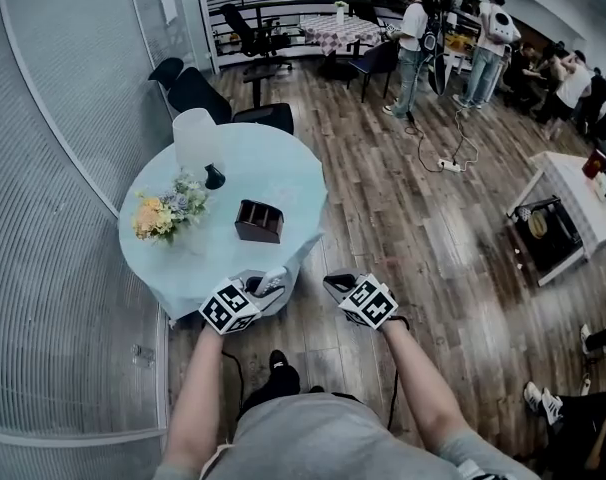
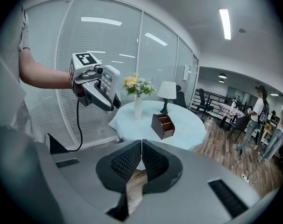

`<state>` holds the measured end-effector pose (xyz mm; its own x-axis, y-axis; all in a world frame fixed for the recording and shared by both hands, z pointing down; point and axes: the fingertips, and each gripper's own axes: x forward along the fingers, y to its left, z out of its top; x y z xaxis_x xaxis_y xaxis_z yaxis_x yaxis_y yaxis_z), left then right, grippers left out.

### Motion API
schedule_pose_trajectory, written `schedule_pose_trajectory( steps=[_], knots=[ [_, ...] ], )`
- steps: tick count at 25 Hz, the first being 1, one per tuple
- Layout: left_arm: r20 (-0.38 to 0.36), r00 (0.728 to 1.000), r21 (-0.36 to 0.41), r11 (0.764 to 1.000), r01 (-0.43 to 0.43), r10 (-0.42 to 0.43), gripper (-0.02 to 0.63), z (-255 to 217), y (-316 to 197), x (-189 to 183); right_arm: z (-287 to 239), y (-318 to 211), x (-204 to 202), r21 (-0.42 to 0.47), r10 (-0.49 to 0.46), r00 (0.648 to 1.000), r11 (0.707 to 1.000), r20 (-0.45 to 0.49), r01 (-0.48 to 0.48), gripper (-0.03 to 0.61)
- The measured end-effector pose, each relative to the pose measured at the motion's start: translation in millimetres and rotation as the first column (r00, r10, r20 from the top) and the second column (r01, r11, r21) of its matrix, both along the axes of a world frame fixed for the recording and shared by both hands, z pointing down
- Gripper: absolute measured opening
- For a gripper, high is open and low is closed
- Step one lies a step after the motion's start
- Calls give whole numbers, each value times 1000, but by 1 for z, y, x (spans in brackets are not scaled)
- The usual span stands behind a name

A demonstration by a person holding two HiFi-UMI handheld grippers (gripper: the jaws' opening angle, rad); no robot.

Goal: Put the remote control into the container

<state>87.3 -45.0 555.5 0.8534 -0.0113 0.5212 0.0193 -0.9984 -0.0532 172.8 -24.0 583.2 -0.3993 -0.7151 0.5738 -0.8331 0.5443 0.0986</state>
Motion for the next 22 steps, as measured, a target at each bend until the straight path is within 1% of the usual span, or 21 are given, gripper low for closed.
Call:
schedule_pose_trajectory(
  steps=[7, 11, 16, 22],
  knots=[
    [-2, 1000, -6, 1000, 3, -3, 69, 2, -18, 4, 0, -14, 0, -13, -7, 1000, 1000, -6, 7, 18],
    [-7, 1000, -8, 1000, -2, 2, 69, 6, -31, 12, 6, -28, 7, -21, -9, 1000, 1000, -17, 9, 18],
    [-18, 1000, -25, 1000, 4, -5, 69, 11, -48, 18, 11, -44, 14, -24, -16, 1000, 1000, -20, 15, 18],
    [-14, 1000, -53, 999, -3, 2, 69, 21, -68, 25, 16, -63, 23, -55, -1, 1000, 998, -30, -1, 18]
  ],
)
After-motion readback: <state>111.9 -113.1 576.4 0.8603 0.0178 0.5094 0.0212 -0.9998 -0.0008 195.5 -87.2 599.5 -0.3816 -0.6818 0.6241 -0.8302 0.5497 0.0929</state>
